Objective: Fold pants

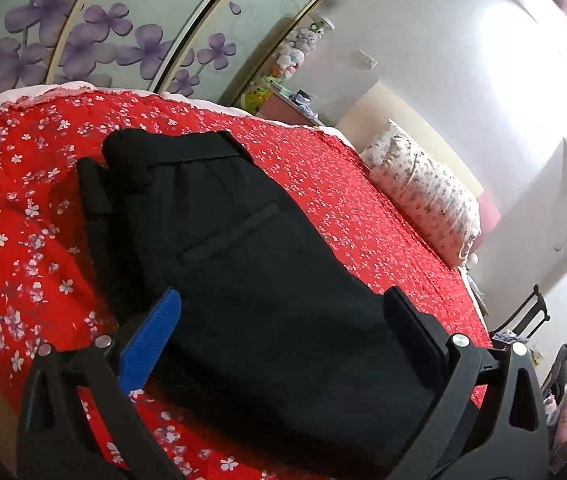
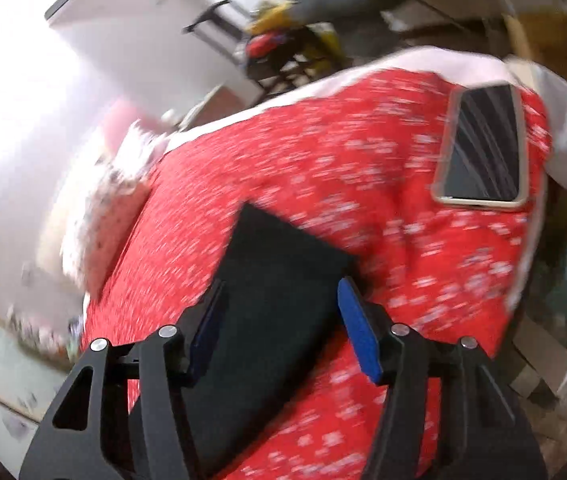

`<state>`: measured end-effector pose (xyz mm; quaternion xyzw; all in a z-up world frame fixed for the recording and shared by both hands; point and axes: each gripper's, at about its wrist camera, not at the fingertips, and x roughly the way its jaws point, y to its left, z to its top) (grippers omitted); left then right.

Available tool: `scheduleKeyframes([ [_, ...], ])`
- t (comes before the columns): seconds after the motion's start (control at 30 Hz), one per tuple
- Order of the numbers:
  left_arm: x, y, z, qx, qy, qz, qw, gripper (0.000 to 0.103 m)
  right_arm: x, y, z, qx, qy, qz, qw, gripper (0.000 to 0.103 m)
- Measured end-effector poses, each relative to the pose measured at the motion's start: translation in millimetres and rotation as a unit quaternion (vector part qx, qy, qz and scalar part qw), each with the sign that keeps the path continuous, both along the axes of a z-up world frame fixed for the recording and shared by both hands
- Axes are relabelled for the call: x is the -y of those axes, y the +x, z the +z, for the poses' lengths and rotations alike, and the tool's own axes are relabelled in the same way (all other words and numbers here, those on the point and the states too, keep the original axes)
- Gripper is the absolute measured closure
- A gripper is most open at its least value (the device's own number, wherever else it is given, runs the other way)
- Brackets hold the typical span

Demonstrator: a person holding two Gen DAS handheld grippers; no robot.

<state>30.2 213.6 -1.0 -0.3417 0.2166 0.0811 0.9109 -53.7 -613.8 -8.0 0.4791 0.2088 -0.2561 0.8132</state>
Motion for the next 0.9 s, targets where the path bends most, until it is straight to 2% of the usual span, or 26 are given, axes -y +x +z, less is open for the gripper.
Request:
scheduleKeyframes([
  [0.07,1.3,1.5,0.4,-0.003,0.007,0.001,1.0000,0.002,11.9,0.2,-16.0,-0.003,0.029,-0.013,0.999,0.047],
  [0.17,4.9,0.9,0.7,-0.006,0.014,0.004,0.9999,0.002,7.9,1.4,-36.9,0.007,0.064,-0.011,0.998,0.050],
  [0.2,6.1,0.6,0.8,-0.006,0.015,0.005,0.9998,0.002,8.2,2.1,-40.3,0.008,0.068,-0.004,0.998,0.052],
  [0.3,9.1,1.6,1.0,-0.011,0.025,0.009,0.9996,0.002,3.7,17.1,-49.1,-0.006,0.074,0.012,0.997,0.052],
  [0.5,11.8,3.9,1.2,-0.017,0.034,0.012,0.9992,0.002,9.0,15.3,-50.6,-0.011,0.064,0.022,0.998,0.052],
  [0.7,12.9,4.5,1.6,-0.015,0.031,0.012,0.9993,0.002,2.3,17.6,-25.8,0.009,0.005,0.050,0.999,0.052],
  [0.77,13.6,4.6,1.3,-0.015,0.030,0.013,0.9994,0.002,0.1,23.6,-23.1,-0.007,-0.014,0.058,0.998,0.052],
  [0.9,14.3,4.4,0.9,-0.015,0.028,0.012,0.9994,0.002,7.4,24.7,-39.1,-0.010,0.021,0.033,0.999,0.052],
])
